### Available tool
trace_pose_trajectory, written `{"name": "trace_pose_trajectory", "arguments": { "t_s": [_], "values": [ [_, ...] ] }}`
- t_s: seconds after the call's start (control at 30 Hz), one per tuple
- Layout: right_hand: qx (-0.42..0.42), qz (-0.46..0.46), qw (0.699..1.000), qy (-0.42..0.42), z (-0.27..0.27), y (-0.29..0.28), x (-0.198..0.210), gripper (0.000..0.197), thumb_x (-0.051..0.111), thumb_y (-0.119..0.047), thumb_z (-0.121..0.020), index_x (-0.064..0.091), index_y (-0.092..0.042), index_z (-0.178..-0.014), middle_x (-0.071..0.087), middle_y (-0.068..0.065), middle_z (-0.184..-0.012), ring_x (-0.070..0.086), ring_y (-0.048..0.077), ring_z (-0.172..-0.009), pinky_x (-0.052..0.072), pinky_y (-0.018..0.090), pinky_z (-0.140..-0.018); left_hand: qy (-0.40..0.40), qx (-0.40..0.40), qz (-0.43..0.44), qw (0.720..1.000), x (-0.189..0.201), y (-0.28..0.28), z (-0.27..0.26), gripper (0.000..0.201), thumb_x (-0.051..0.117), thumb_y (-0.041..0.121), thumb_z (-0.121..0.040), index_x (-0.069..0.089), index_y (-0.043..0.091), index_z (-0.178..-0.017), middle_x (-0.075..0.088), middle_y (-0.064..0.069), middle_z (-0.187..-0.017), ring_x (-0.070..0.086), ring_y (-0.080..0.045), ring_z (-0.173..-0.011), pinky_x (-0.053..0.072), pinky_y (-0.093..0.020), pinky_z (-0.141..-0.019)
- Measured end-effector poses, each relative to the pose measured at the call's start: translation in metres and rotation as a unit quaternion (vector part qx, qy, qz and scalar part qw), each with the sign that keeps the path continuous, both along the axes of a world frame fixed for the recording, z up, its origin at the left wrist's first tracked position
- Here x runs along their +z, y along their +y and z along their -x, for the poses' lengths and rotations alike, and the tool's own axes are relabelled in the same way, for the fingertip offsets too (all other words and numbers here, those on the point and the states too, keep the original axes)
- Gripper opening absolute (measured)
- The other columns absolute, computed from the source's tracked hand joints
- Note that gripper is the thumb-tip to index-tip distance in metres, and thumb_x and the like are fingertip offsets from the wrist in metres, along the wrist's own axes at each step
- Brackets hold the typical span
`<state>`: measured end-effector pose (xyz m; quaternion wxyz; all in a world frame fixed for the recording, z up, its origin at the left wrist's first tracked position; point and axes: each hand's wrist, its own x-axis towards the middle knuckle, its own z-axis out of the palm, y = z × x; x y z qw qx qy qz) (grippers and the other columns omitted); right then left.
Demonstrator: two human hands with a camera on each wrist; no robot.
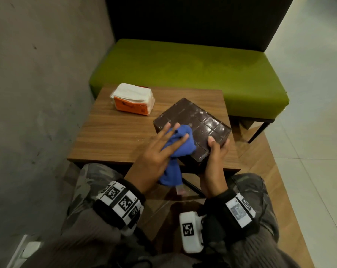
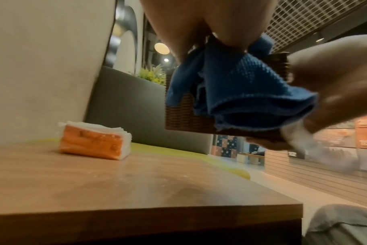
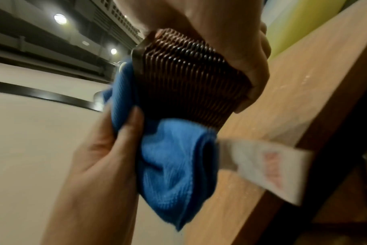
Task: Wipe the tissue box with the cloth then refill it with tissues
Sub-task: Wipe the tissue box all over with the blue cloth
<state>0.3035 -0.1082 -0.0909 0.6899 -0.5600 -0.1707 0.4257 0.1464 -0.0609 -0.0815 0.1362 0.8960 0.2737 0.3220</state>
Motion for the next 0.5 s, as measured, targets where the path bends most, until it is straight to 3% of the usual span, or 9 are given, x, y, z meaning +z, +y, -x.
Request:
{"name": "trace_pose_trajectory", "arguments": {
  "t_s": [0.1, 0.2, 0.3, 0.4, 0.5],
  "values": [
    [0.027, 0.028, 0.999, 0.013, -0.008, -0.006, -0.012, 0.092, 0.060, -0.053, -0.076, 0.008, -0.038, -0.150, 0.041, 0.004, -0.147, 0.054, 0.023, -0.123, 0.043, 0.052, -0.105, -0.102, 0.109, 0.188, 0.971, -0.004, 0.013, 0.012, 0.051, 0.044, 0.004, -0.095, 0.037, 0.025, -0.141, 0.034, -0.004, -0.149, 0.033, -0.016, -0.137, 0.030, -0.028, -0.111],
    [0.014, 0.038, 0.999, 0.007, -0.016, -0.004, -0.021, 0.080, 0.056, -0.045, -0.086, 0.012, -0.031, -0.152, 0.045, 0.005, -0.144, 0.056, 0.019, -0.119, 0.046, 0.047, -0.104, -0.186, 0.165, 0.310, 0.918, 0.001, 0.020, 0.023, 0.041, 0.046, 0.006, -0.096, 0.046, 0.016, -0.136, 0.048, 0.002, -0.136, 0.046, -0.009, -0.124, 0.035, -0.006, -0.099],
    [-0.017, 0.092, 0.996, 0.010, -0.024, 0.008, -0.026, 0.083, 0.057, -0.048, -0.083, 0.012, -0.034, -0.151, 0.042, 0.003, -0.146, 0.050, 0.021, -0.124, 0.042, 0.047, -0.106, -0.237, 0.182, 0.399, 0.867, 0.003, 0.021, 0.031, 0.030, 0.047, 0.015, -0.097, 0.055, 0.023, -0.124, 0.059, 0.012, -0.122, 0.054, 0.005, -0.112, 0.040, -0.015, -0.101],
    [-0.052, 0.129, 0.990, 0.010, -0.038, 0.020, -0.033, 0.080, 0.054, -0.043, -0.091, 0.005, -0.030, -0.153, 0.031, 0.004, -0.152, 0.039, 0.021, -0.130, 0.036, 0.044, -0.109, -0.298, 0.169, 0.491, 0.801, 0.006, 0.016, 0.036, 0.023, 0.053, 0.019, -0.094, 0.061, 0.026, -0.114, 0.066, 0.001, -0.117, 0.060, -0.013, -0.111, 0.045, -0.032, -0.101],
    [-0.062, 0.151, 0.987, -0.017, -0.048, 0.028, -0.035, 0.078, 0.049, -0.043, -0.094, 0.003, -0.026, -0.154, 0.028, 0.005, -0.154, 0.031, 0.025, -0.137, 0.029, 0.037, -0.107, -0.327, 0.121, 0.521, 0.779, 0.017, 0.007, 0.032, 0.025, 0.041, 0.017, -0.098, 0.061, 0.025, -0.109, 0.065, -0.002, -0.118, 0.062, -0.012, -0.104, 0.046, -0.026, -0.094]
  ]
}}
